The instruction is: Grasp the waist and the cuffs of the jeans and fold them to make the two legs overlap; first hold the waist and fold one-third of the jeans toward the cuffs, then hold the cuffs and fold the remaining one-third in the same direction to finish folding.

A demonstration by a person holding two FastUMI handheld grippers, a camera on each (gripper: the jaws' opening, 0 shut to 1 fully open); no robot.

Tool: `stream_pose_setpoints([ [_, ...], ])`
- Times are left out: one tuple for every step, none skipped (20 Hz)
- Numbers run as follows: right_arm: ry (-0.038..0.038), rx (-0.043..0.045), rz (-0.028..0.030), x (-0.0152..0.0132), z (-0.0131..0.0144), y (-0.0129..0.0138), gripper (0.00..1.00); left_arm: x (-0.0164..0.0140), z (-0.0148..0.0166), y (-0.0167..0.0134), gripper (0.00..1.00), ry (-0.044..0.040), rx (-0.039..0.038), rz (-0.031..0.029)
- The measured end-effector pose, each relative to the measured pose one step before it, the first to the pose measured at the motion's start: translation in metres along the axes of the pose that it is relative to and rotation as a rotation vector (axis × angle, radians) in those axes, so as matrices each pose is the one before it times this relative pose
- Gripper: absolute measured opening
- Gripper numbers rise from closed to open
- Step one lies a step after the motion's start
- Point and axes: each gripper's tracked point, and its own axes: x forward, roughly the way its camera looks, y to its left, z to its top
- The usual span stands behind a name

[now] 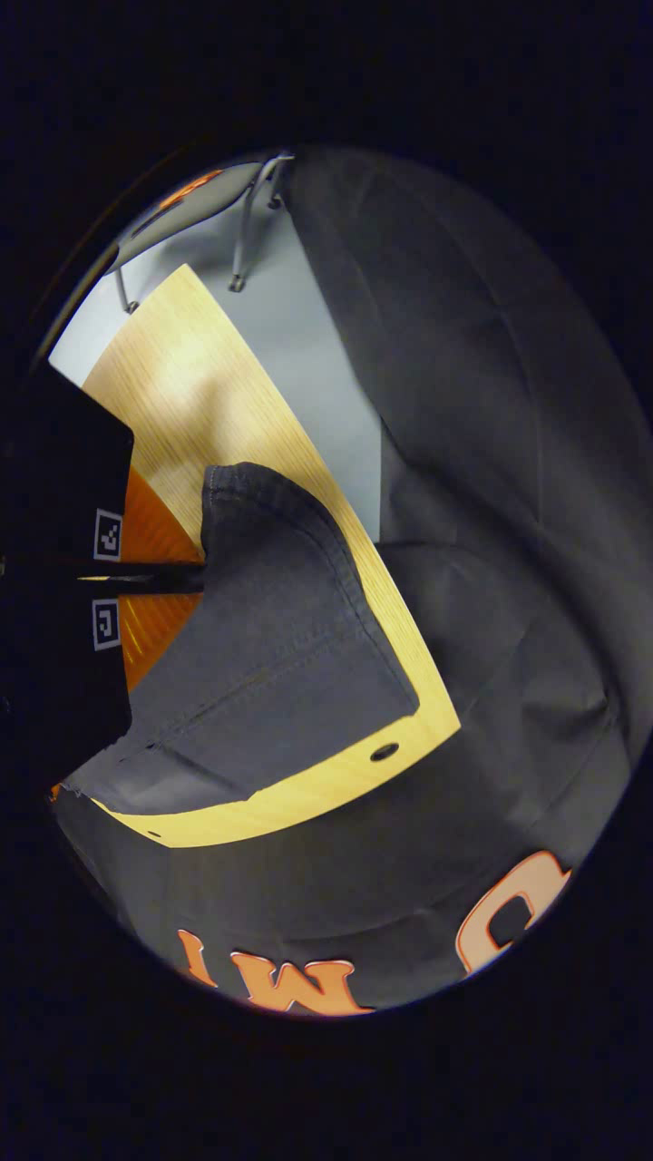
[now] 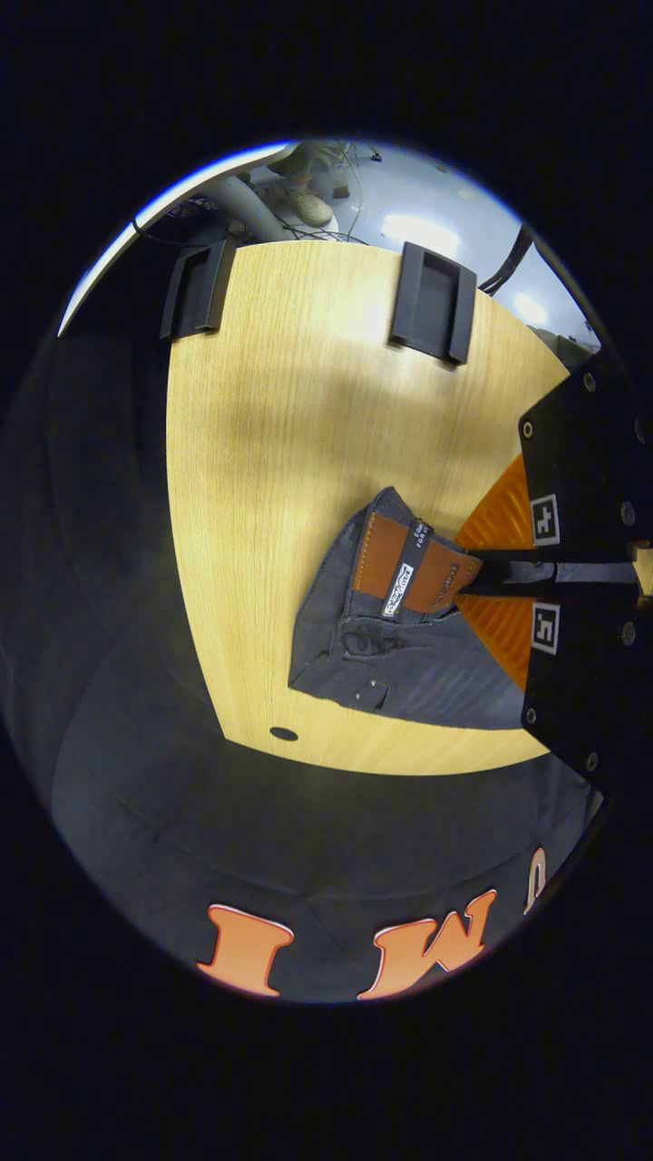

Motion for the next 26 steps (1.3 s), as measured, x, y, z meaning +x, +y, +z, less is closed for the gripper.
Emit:
stream_pose_setpoints([
  [0.00214, 0.00244, 0.01209, -0.004, -0.00184, 0.0041, 0.09, -0.00318, 0.00622, -0.00472, 0.01, -0.00994, 0.0265, -0.00988],
  [0.00264, 0.00478, 0.00056, -0.00361, -0.00135, 0.00216, 0.08, -0.00279, 0.00812, -0.0053, 0.01, -0.01133, 0.01499, -0.00373],
  [0.01077, 0.00239, -0.00275, -0.00221, -0.00022, 0.00192, 0.09, -0.00355, 0.00774, -0.00429, 0.01, -0.01392, 0.00502, -0.00429],
  [0.00498, 0.00436, 0.00481, -0.00103, 0.0033, 0.00335, 0.09, -0.00182, 0.00803, -0.00822, 0.01, -0.01422, 0.00172, -0.00685],
  [0.01069, 0.01265, 0.0047, 0.00089, 0.00305, 0.00371, 0.09, 0.00081, 0.00465, -0.00265, 0.01, -0.01088, 0.00288, 0.0056],
  [0.02114, 0.01963, -0.00154, 0.00172, 0.00142, 0.00187, 0.08, 0.00023, 0.00485, -0.00289, 0.01, -0.00688, 0.00933, 0.01004],
  [0.02356, 0.02793, -0.01217, 0.00077, 0.00151, 0.00033, 0.09, 0.00271, 0.00413, -0.00524, 0.01, -0.00935, 0.00419, 0.0105],
  [0.01855, 0.01892, 0.00126, -0.00007, 0.00245, 0.00402, 0.08, 0.00238, 0.00813, -0.00902, 0.01, -0.00944, 0.00909, -0.00104],
  [0.01063, 0.00045, 0.01112, 0.0028, 0.00374, 0.00695, 0.08, 0.00422, 0.00598, -0.00795, 0.01, -0.01298, 0.00583, 0.00966],
  [0.00633, -0.00186, 0.00511, 0.00325, 0.0038, 0.00477, 0.08, 0.00244, 0.00496, -0.00765, 0.01, -0.00469, 0.01743, 0.01294],
  [0.00968, 0.00019, 0.00679, 0.00282, 0.00186, 0.00793, 0.09, 0.00113, 0.00491, -0.00466, 0.01, -0.00521, 0.01051, 0.01578],
  [0.01494, -0.00394, 0.00331, 0.00197, 0.00117, 0.00666, 0.09, -0.00055, 0.00504, -0.00624, 0.01, -0.00397, 0.01481, 0.00861],
  [0.01227, -0.00099, -0.00108, 0.00374, 0.00196, 0.00543, 0.08, -0.00092, 0.00507, -0.00414, 0.01, -0.00491, 0.01176, 0.00908],
  [0.00785, 0.00236, -0.00357, 0.00271, 0.00325, 0.00602, 0.09, 0.00078, 0.00621, -0.00435, 0.01, -0.00375, 0.01497, 0.01055],
  [0.00672, -0.00127, 0.00206, 0.0062, 0.00276, 0.00779, 0.08, 0.00445, 0.00508, -0.00493, 0.01, -0.00321, 0.01941, 0.01409],
  [0.01162, -0.00001, 0.00414, 0.00508, 0.00244, 0.00732, 0.09, 0.00612, 0.00564, -0.00363, 0.01, -0.00177, 0.02042, 0.01857],
  [0.00847, -0.00232, 0.00266, 0.00635, 0.00344, 0.00634, 0.09, 0.00496, 0.00386, -0.00447, 0.01, -0.00179, 0.01474, 0.01367],
  [0.00561, -0.00324, -0.00043, 0.0054, 0.00279, 0.00675, 0.09, 0.00336, 0.00444, -0.00355, 0.01, 0.00051, 0.00846, 0.01353],
  [0.0045, -0.00424, 0.00015, 0.00577, 0.00299, 0.00462, 0.09, 0.00405, 0.00403, -0.00557, 0.01, -0.00109, 0.00964, 0.01209],
  [0.00544, 0.00453, -0.00039, 0.00525, 0.00255, 0.00512, 0.09, 0.00519, 0.00422, -0.00251, 0.01, -0.00461, 0.01148, 0.01133],
  [0.00471, 0.0035, 0.00127, 0.00703, 0.00324, 0.00477, 0.09, 0.00597, 0.00238, -0.00321, 0.01, -0.00458, 0.01526, 0.01281],
  [0.00353, 0.00752, 0.00145, 0.00742, 0.00341, 0.00473, 0.09, 0.00341, 0.00547, -0.00368, 0.01, -0.00682, 0.01495, 0.01129],
  [0.01053, 0.00288, -0.00481, 0.00806, 0.00141, 0.00357, 0.09, 0.00248, 0.00662, -0.00373, 0.01, -0.00468, 0.01449, 0.00695],
  [0.0063, 0.00053, -0.00626, 0.00846, 0.00221, 0.00303, 0.08, 0.00763, 0.00483, -0.00705, 0.01, -0.0002, 0.01115, 0.00855],
  [0.00598, 0.00024, -0.00533, 0.00615, 0.00272, 0.00251, 0.08, 0.00463, 0.00483, -0.00285, 0.01, -0.00393, 0.00962, 0.01289],
  [0.00518, 0.00442, -0.0026, 0.00758, 0.0021, 0.00363, 0.09, 0.00358, 0.00236, -0.0027, 0.01, 0.0035, 0.0038, 0.01172],
])
